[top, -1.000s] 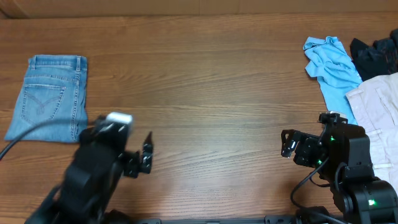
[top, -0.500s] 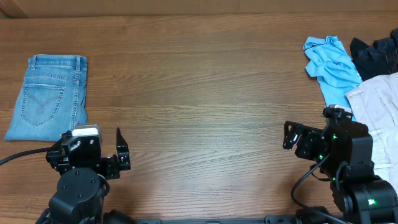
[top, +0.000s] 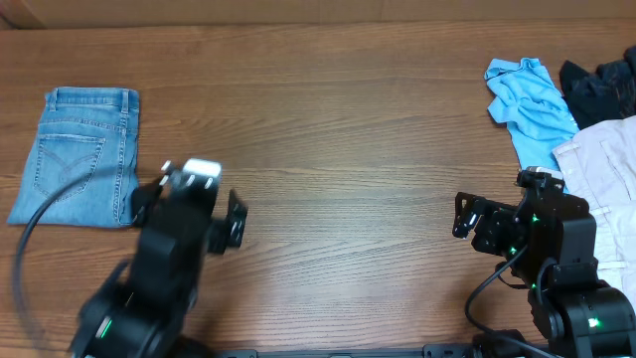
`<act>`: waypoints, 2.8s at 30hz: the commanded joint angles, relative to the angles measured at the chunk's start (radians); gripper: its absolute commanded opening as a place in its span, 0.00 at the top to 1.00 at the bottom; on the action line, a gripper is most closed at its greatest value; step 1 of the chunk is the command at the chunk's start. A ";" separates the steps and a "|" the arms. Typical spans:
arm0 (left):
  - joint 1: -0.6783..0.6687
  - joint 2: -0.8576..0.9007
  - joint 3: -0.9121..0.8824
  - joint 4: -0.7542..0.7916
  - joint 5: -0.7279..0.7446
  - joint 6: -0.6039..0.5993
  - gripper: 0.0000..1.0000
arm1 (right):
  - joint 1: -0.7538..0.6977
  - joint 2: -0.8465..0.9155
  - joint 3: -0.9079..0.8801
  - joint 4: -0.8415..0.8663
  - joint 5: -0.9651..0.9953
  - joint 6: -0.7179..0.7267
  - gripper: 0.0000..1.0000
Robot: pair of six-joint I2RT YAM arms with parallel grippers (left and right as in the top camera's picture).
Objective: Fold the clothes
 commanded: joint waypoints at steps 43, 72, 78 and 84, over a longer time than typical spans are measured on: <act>0.410 -0.321 -0.176 -0.050 0.480 -0.096 0.00 | 0.002 -0.200 -0.100 -0.068 0.050 0.132 0.00; 0.404 -0.317 -0.176 -0.063 0.469 -0.109 0.00 | -0.010 -0.236 -0.103 -0.069 0.050 0.132 0.00; 0.404 -0.317 -0.176 -0.062 0.469 -0.109 0.00 | -0.033 -0.431 -0.142 -0.045 0.079 0.103 0.00; 0.404 -0.317 -0.176 -0.063 0.469 -0.109 0.00 | -0.075 -0.591 -0.287 0.106 0.008 -0.018 0.00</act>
